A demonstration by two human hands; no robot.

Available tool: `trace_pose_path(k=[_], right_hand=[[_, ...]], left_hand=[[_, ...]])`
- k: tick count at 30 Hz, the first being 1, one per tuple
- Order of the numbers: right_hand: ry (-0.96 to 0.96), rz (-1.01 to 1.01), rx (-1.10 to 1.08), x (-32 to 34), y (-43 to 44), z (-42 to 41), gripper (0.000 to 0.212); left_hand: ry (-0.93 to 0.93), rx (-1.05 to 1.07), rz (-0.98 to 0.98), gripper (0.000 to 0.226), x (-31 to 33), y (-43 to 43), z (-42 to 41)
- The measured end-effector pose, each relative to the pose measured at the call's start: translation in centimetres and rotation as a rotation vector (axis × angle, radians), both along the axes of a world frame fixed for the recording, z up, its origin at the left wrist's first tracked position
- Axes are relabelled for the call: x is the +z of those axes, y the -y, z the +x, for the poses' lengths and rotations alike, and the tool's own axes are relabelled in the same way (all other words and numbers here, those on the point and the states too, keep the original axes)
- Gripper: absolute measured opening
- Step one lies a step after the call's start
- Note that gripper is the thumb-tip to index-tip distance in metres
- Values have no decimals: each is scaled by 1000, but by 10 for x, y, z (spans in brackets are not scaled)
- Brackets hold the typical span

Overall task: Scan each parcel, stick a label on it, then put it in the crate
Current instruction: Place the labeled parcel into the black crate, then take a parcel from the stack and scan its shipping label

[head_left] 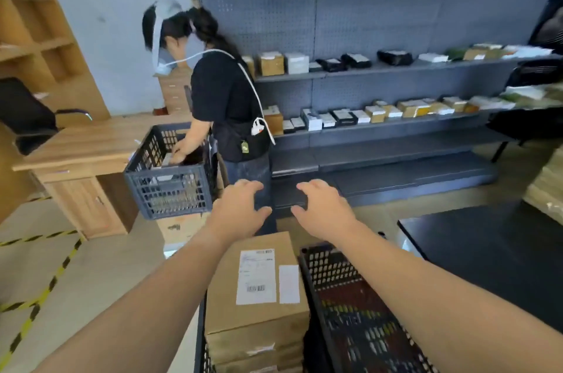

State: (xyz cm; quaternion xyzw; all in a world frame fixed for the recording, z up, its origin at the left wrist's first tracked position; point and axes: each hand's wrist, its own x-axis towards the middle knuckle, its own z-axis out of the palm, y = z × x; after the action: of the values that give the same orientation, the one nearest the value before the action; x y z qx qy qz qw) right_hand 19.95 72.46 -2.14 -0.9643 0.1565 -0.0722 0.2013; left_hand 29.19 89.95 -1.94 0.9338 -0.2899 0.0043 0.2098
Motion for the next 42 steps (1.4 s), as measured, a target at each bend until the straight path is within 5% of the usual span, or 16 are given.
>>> trace_pose_path(k=[10,18,25,42], right_hand=[[81,-319,-686,148,163,-266,56],[84,-374,-1236,173,231,-567,57],[48,-390,-1468,183,312,-765,59],[20,-351,-1550,151,645,-895,60]], left_hand=[[289,-652,-93,55,158,247,-148],[302,-1143,-199,50,181,425,-419],[309,-1285,-241,58,173,559,-611],[259,-1359,-250,55,150,909,-754]])
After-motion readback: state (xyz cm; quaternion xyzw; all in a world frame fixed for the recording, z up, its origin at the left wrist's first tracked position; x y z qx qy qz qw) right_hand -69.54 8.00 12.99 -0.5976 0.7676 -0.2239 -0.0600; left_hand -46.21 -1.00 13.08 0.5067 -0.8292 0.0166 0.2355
